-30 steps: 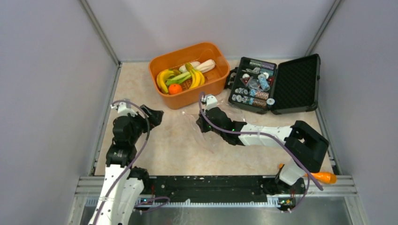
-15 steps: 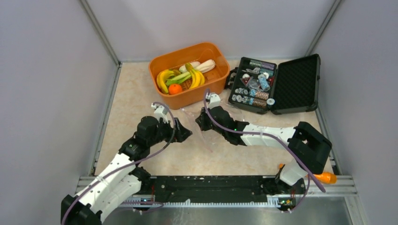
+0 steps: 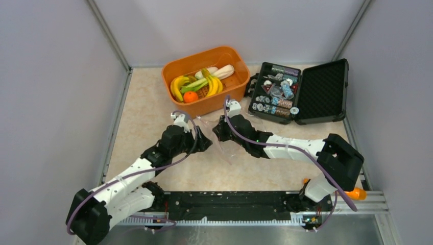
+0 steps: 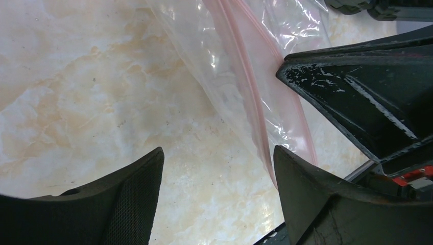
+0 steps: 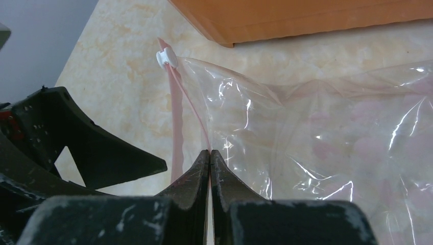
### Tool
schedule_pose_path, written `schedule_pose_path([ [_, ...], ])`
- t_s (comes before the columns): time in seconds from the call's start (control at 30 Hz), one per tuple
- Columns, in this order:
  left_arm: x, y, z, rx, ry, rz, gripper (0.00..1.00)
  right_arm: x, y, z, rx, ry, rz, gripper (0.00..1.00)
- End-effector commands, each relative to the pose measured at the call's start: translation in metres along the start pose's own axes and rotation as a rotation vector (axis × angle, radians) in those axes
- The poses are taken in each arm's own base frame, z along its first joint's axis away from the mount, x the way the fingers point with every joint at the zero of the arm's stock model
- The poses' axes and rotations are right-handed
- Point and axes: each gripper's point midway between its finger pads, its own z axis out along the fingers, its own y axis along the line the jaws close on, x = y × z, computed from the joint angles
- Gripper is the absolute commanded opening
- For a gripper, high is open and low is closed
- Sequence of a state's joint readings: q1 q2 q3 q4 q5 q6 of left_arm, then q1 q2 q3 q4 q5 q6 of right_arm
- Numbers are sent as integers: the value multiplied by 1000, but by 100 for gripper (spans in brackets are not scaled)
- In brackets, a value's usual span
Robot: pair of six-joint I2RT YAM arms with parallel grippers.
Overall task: Place the food in the zip-top bag and seal the zipper
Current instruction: Open the zipper of the food storage bag at the center of the board.
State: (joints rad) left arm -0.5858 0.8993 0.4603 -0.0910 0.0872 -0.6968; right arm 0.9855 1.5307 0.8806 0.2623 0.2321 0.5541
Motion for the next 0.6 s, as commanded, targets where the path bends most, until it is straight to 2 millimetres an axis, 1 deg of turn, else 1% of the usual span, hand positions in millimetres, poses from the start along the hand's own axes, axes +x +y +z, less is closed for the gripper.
schedule_pose_path([
  [0.0, -24, -25, 4, 60, -68, 22, 78, -38, 16, -4, -32, -88, 31, 0],
  [0.1, -22, -25, 7, 42, -56, 32, 75, -40, 18, -5, -37, -88, 30, 0],
  [0.13, -21, -25, 8, 42, -53, 35, 72, -42, 19, -6, -39, -92, 29, 0],
  [0.2, -20, -26, 10, 41, -47, 43, 64, -43, 18, -6, -35, -92, 28, 0],
  [0.33, -22, -25, 15, 23, -41, 58, 41, -47, 21, -9, -44, -92, 11, 0],
  [0.53, -29, -28, 16, 23, -56, 79, 17, -60, 33, -24, -104, -106, -12, 0],
  [0.57, -31, -31, 15, 30, -60, 85, 9, -61, 35, -27, -112, -104, -14, 0],
])
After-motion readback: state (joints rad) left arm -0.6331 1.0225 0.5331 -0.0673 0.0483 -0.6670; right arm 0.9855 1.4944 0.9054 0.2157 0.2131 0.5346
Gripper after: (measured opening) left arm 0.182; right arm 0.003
